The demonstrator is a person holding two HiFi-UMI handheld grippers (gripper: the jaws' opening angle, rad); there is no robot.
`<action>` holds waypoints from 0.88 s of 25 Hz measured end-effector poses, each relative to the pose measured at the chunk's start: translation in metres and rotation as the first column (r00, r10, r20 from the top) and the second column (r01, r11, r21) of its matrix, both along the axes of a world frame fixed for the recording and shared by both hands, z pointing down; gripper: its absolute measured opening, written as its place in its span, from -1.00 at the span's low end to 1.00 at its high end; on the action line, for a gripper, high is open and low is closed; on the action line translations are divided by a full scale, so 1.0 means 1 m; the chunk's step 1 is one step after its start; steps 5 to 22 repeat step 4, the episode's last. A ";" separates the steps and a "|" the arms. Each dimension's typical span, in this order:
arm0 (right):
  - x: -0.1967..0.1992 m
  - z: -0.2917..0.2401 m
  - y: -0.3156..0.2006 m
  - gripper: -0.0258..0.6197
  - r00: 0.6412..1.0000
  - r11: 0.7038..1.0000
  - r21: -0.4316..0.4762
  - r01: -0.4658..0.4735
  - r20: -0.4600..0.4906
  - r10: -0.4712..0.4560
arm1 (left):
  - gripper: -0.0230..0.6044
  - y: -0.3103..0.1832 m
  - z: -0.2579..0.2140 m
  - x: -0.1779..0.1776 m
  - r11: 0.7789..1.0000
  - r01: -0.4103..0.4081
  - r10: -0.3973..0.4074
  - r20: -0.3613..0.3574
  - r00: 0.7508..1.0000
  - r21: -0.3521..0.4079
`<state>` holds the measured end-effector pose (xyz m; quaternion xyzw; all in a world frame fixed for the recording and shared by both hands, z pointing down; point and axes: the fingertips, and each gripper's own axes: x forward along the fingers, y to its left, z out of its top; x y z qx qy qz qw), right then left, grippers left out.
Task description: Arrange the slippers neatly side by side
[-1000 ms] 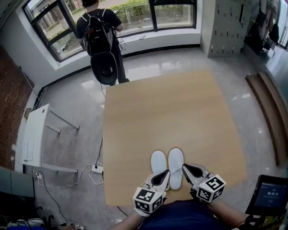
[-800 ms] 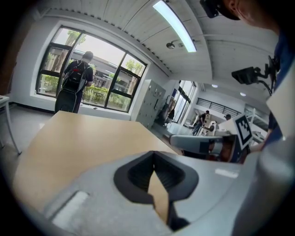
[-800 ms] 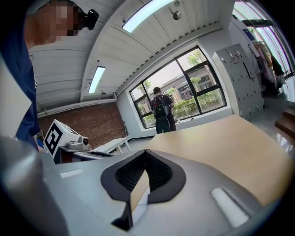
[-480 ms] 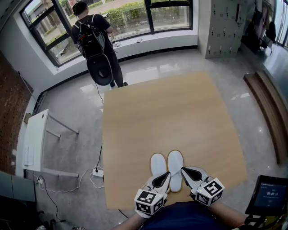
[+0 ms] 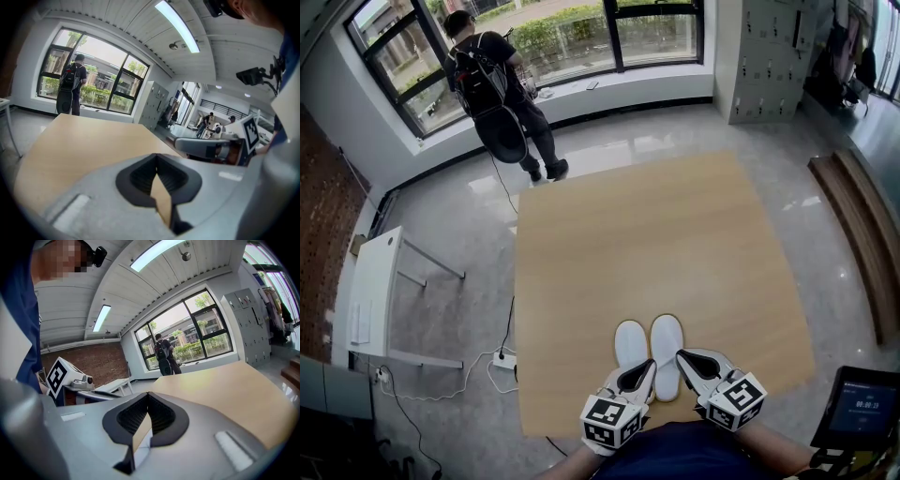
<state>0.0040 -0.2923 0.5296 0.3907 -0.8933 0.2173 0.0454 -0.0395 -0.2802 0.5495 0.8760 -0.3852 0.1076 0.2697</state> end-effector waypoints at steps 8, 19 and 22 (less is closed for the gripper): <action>0.001 0.005 0.002 -0.89 1.000 1.000 0.003 0.008 -0.001 -0.008 | -0.91 0.001 0.002 0.002 1.000 -0.002 0.002 0.001 1.000 -0.001; 0.001 0.005 0.002 -0.89 1.000 1.000 0.003 0.008 -0.001 -0.008 | -0.91 0.001 0.002 0.002 1.000 -0.002 0.002 0.001 1.000 -0.001; 0.001 0.005 0.002 -0.89 1.000 1.000 0.003 0.008 -0.001 -0.008 | -0.91 0.001 0.002 0.002 1.000 -0.002 0.002 0.001 1.000 -0.001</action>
